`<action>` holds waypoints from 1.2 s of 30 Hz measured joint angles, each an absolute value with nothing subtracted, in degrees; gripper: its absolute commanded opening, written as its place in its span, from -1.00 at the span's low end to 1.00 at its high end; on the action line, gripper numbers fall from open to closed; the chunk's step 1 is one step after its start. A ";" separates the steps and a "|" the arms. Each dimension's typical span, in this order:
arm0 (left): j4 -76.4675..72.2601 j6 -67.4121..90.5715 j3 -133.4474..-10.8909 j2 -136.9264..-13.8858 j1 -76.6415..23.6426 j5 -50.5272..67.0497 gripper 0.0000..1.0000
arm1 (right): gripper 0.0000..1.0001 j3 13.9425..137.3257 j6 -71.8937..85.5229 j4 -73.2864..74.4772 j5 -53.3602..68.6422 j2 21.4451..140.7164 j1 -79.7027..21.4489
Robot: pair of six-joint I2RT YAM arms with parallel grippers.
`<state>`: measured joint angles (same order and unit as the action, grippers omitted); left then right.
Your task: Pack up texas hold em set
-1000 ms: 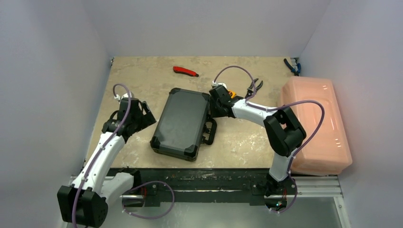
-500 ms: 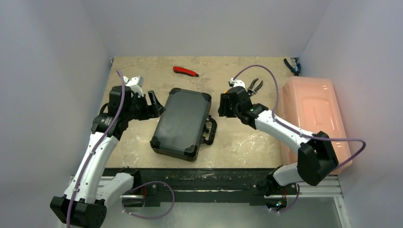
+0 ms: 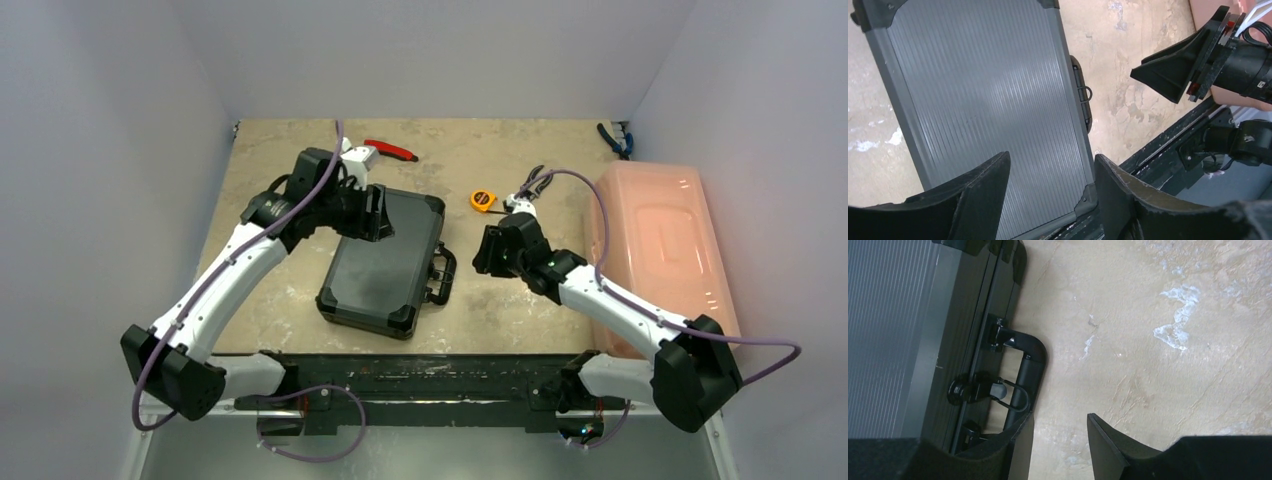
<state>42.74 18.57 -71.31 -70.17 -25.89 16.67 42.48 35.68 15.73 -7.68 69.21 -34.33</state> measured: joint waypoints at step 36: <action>49.78 13.67 -77.41 -92.40 -35.38 11.29 -0.31 | -0.46 34.68 38.00 5.69 4.27 76.79 -34.33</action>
<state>49.78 13.67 -77.41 -92.40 -35.38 11.29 34.68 38.00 5.69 4.27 76.79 -34.33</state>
